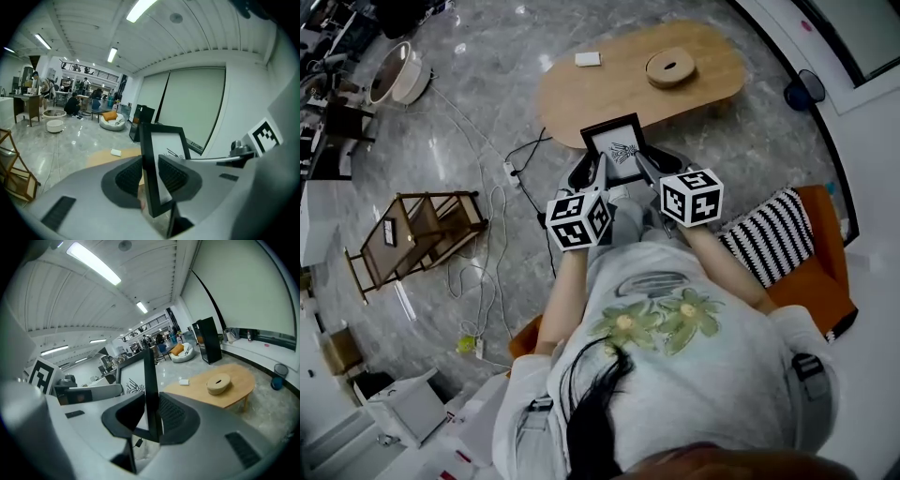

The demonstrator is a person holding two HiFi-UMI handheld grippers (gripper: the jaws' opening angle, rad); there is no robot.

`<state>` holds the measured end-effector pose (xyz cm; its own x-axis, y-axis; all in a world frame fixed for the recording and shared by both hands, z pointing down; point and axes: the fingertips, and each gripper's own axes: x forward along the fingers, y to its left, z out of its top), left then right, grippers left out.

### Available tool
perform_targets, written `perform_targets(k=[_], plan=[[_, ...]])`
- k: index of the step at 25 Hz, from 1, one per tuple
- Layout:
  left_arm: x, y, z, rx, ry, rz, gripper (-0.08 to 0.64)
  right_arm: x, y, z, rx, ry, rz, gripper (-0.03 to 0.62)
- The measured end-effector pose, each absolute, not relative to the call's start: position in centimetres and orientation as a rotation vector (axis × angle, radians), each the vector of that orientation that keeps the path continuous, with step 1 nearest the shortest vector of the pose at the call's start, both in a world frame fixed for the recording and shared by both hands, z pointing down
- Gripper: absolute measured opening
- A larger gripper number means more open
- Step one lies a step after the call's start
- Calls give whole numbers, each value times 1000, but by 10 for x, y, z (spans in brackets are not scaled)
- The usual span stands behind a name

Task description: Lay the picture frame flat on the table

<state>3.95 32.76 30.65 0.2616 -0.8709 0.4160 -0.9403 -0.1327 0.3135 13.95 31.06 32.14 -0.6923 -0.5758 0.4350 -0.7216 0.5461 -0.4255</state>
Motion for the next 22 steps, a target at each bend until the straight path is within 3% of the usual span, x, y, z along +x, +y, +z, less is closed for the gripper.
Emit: perform_targets(k=[22], plan=[[-14,185,356,1971,-1461,262,100,93,170,362,1113,-2405,1062,91]])
